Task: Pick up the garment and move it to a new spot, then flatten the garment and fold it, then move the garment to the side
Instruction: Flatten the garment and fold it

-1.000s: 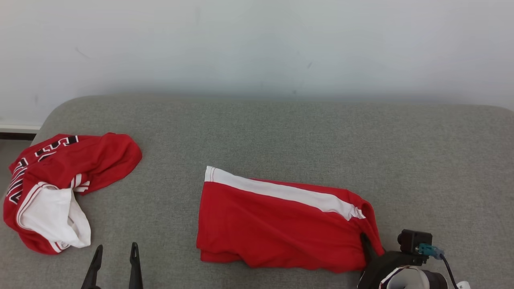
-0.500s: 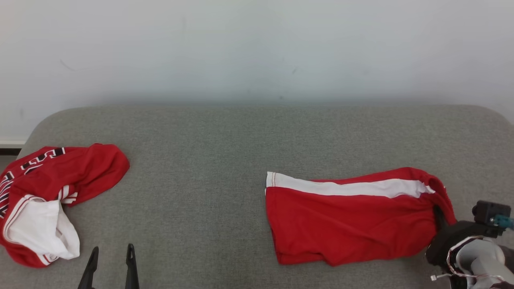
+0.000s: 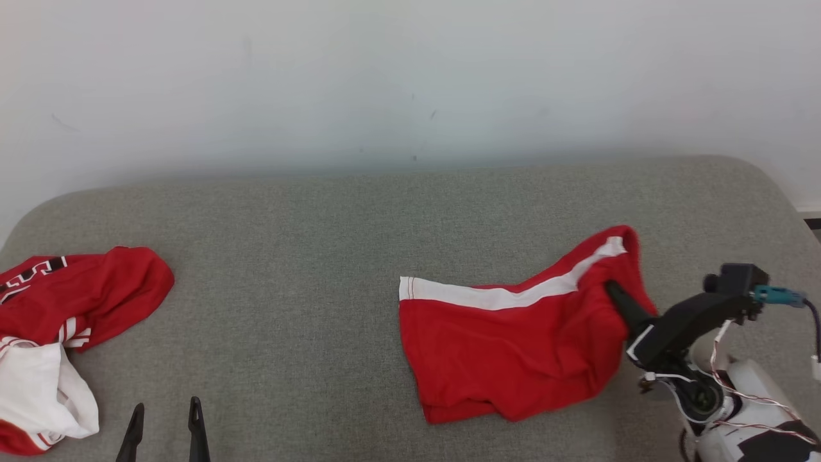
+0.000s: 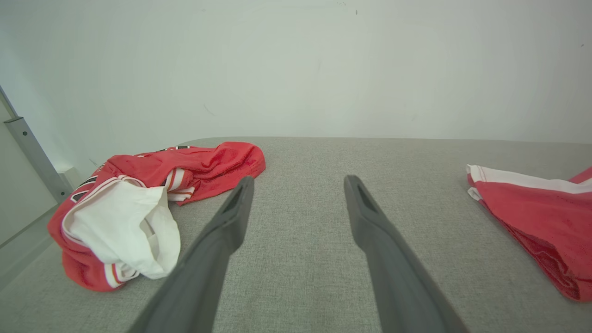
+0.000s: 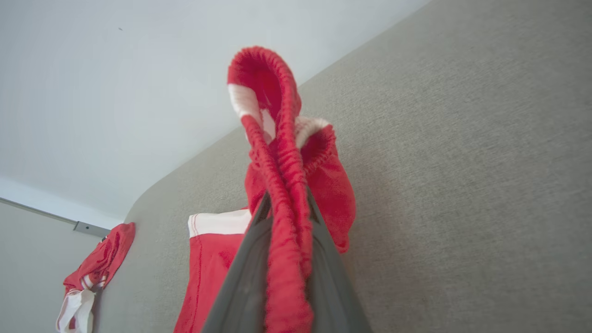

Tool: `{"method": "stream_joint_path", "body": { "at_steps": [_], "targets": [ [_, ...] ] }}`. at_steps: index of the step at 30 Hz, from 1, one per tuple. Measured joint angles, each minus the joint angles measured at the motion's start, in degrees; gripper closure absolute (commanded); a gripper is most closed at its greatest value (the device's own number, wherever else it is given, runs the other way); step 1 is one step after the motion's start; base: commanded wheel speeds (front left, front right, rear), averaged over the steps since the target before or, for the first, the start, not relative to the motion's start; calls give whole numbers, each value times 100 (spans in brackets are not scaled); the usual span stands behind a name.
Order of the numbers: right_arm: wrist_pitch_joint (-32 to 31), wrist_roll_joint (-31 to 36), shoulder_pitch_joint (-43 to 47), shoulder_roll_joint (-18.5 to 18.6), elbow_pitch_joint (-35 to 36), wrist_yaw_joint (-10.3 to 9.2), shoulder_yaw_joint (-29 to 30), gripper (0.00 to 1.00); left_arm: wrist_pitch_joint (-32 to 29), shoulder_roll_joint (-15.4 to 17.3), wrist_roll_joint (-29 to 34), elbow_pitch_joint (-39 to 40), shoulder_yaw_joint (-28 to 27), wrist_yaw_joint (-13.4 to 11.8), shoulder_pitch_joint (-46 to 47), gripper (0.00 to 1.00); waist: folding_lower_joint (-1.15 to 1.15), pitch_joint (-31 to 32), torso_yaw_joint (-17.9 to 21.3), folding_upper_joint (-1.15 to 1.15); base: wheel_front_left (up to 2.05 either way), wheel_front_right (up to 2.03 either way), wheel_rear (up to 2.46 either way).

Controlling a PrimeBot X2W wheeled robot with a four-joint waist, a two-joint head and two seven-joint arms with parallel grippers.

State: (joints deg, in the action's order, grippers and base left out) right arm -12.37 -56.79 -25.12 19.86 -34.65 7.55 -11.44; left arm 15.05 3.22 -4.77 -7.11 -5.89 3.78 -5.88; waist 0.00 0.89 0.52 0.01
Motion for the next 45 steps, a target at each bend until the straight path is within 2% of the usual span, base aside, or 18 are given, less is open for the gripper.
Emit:
{"method": "stream_joint_path", "body": {
  "at_steps": [4,10,13,14,19,25,26,27,28,34,38,40,45],
  "targets": [
    [-614,-397,59,-305,467,0,-64,100,0,-7,-26,-9,16,-1,4,0,0,-4,3,0,0,0,0],
    [-1092,-283,44,-823,500,0,-198,100,0,-15,-29,-66,177,3,76,0,0,-20,-117,0,0,0,0],
    [-1144,-122,5,-976,333,0,-222,100,0,-20,-35,-88,250,10,143,0,0,-30,-187,0,0,0,0],
    [-1165,32,-54,-1127,146,-1,-225,100,0,-23,-37,-111,326,21,185,0,0,-42,-269,0,0,0,0],
    [-1053,388,-264,-1324,-234,-1,-194,100,0,-26,-103,-126,431,-10,273,0,0,-88,-438,0,0,0,0],
    [-799,995,-456,-1397,-762,0,-281,100,0,-27,-181,-187,509,-52,340,0,0,-188,-642,0,0,0,0],
    [-711,1068,-471,-1396,-821,0,-299,56,0,-26,-181,-198,506,-52,344,0,0,-205,-663,0,0,0,0],
    [-624,1157,-482,-1388,-835,-1,-358,22,0,-26,-187,-209,501,-53,346,0,0,-217,-678,0,0,0,0],
    [-517,1205,-487,-1385,-842,-1,-357,0,0,-27,-190,-218,494,-53,349,0,0,-225,-687,0,0,0,0],
    [-44,1104,-466,-1291,-445,0,-445,0,0,-29,-187,-225,320,-54,339,0,0,-168,-590,0,0,0,0],
    [431,1025,-289,-989,104,0,-561,0,0,-27,-154,-201,179,-43,289,0,0,-113,-458,0,0,0,0],
    [1034,1192,-163,-642,589,0,-766,0,0,-27,-136,-182,89,-31,255,0,0,-80,-343,-1,0,0,0],
    [1862,1240,197,-428,958,0,-756,0,0,-26,-127,-152,-32,-31,243,0,0,-48,-138,0,0,0,0]
  ]
}}
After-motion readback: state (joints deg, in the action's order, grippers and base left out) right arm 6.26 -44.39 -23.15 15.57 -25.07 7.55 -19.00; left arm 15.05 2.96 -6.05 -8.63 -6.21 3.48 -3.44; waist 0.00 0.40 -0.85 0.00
